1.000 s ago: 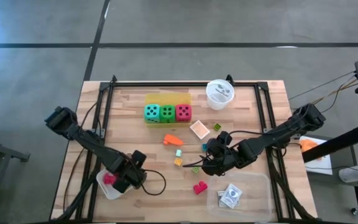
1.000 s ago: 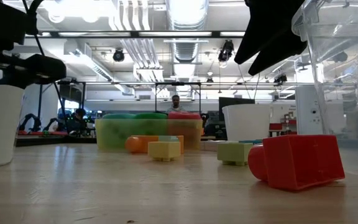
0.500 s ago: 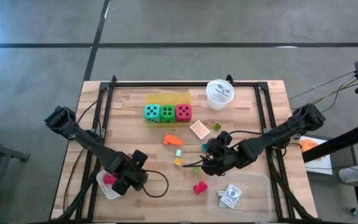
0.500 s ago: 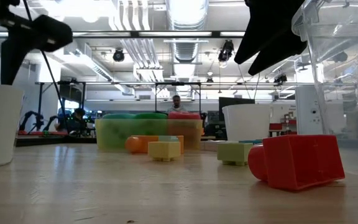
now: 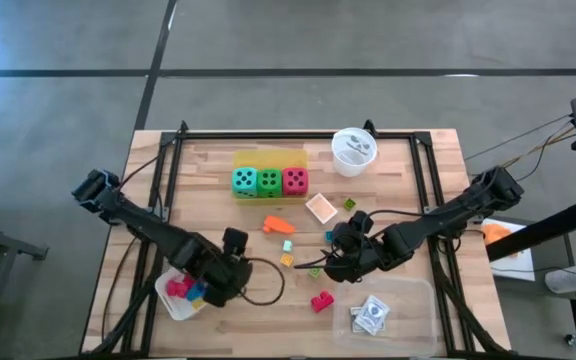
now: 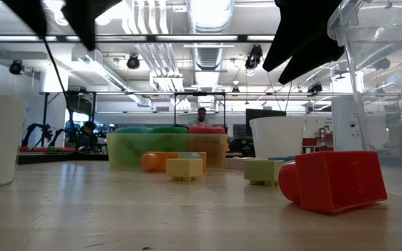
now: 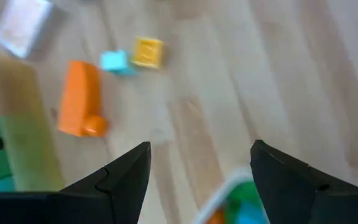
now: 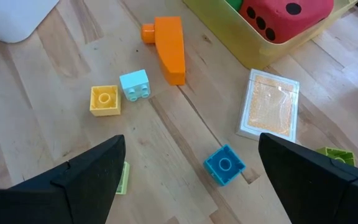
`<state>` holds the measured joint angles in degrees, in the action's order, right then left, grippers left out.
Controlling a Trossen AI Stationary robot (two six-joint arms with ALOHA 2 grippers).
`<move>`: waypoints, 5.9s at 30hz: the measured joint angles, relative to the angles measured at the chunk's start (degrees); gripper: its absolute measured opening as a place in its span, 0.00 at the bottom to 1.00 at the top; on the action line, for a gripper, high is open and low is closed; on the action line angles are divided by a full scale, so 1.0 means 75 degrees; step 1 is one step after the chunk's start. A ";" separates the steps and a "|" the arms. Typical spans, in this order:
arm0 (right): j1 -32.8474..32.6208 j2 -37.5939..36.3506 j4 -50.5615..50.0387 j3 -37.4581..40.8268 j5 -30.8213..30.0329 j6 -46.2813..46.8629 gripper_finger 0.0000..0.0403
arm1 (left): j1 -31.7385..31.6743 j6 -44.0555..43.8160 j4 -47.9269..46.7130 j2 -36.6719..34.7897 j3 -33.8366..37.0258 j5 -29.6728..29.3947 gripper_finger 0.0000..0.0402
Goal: Pick & Place Toys
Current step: Put the orange game piece into the white bin
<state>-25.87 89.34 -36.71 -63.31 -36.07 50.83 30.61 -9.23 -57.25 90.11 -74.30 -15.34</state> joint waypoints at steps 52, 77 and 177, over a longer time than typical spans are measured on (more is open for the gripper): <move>-0.0822 -0.2547 -0.0583 0.1486 0.0274 0.1888 0.90 | -0.4345 0.4373 0.3164 0.2331 0.0682 0.2455 0.65; -0.0822 -0.2544 -0.0420 0.1486 0.0212 0.1655 0.90 | -0.4339 0.4833 0.3261 0.2751 0.0888 0.2033 0.65; 0.0335 -0.1113 0.1119 0.0261 -0.0385 -0.1426 0.90 | 0.1758 -0.9827 -0.2138 -0.0007 0.1293 0.3049 0.29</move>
<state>-23.35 80.99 -28.32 -61.35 -38.96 40.13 43.79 -82.93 -73.29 90.05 -64.60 7.52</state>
